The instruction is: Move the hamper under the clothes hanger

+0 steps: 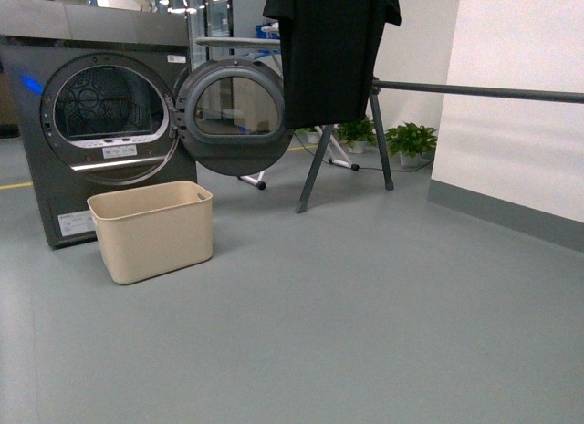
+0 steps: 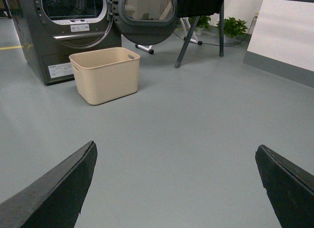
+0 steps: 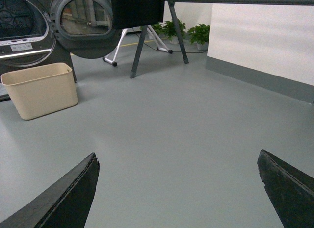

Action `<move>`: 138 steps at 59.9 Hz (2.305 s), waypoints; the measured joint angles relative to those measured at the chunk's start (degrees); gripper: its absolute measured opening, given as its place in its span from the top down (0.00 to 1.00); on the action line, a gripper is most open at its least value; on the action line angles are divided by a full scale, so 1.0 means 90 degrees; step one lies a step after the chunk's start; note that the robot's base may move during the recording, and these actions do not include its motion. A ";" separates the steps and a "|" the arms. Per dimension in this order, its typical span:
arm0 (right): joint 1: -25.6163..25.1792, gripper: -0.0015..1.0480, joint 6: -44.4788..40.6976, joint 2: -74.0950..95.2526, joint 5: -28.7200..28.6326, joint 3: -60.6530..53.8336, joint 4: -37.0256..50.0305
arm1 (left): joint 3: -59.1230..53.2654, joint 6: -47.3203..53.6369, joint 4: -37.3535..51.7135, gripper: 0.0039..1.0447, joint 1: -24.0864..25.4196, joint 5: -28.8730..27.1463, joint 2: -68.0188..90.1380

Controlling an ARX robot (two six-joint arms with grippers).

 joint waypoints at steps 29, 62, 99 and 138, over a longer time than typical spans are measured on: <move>0.0000 0.08 0.0000 0.0000 0.0000 0.0000 0.0000 | 0.0000 -0.0002 0.0000 0.06 0.0000 0.0000 0.0000; 0.0000 0.08 0.0000 0.0000 0.0000 0.0000 -0.0002 | 0.0000 -0.0002 0.0000 0.06 0.0000 0.0002 0.0000; 0.0005 0.08 0.0000 0.0007 -0.0007 0.0000 0.0002 | 0.0000 -0.0002 0.0000 0.06 0.0000 0.0000 0.0019; 0.0005 0.08 0.0000 0.0002 0.0000 0.0000 0.0005 | 0.0000 -0.0002 0.0000 0.06 0.0000 -0.0005 -0.0002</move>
